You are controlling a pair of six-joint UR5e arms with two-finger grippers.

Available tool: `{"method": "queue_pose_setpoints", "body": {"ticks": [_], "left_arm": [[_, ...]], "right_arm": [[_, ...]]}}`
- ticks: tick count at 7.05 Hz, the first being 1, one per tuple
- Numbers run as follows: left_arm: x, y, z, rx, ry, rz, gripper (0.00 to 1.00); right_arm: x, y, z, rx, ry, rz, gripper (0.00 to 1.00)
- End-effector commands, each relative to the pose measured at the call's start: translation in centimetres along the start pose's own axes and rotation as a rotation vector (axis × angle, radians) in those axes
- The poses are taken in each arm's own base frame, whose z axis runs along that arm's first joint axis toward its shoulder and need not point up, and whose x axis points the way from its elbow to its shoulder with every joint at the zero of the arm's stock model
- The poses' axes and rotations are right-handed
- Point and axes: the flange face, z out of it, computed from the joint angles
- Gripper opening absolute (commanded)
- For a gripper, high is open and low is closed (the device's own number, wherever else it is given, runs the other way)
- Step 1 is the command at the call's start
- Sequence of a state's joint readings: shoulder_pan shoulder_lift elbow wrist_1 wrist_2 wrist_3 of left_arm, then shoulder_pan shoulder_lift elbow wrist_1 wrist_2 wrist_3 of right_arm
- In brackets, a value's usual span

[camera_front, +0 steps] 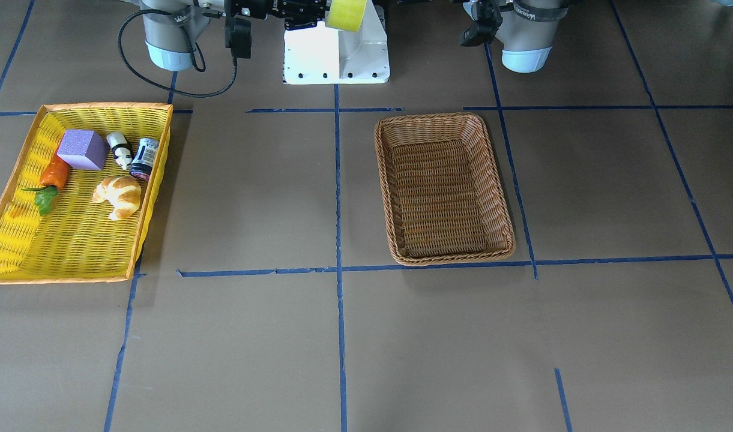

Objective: Move tape to another basket

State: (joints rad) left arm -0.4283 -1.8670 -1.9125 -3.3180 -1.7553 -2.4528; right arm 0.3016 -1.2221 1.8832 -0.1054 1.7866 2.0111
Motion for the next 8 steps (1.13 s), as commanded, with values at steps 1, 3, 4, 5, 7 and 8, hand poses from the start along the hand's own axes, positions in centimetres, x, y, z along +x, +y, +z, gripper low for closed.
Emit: {"method": "queue_pose_setpoints", "body": {"ticks": [1,3,4,5,7,8], "left_arm": [[0.0,-0.1,0.3,0.0,0.0,0.0,1.0],[-0.8,0.5,1.1,-0.007,0.012,-0.017,0.98],[-1.6,0.9,1.5,-0.011,0.014,-0.03,0.98],[-1.6,1.0,1.5,-0.014,0.016,-0.031,0.97],[-1.7,1.0,1.5,-0.014,0.014,-0.031,0.93],[-1.7,1.0,1.4,-0.013,0.013,-0.027,0.77]], "right_arm": [[0.6,1.3,1.0,-0.006,-0.006,0.018,0.02],[0.9,1.3,1.2,0.005,-0.007,0.02,0.02],[1.0,1.3,1.3,0.005,-0.006,0.015,0.02],[0.9,1.2,2.0,0.006,-0.011,0.015,0.02],[0.4,1.3,2.8,0.001,-0.024,0.013,0.04],[0.5,1.3,2.8,0.0,-0.022,0.013,0.2]]}}
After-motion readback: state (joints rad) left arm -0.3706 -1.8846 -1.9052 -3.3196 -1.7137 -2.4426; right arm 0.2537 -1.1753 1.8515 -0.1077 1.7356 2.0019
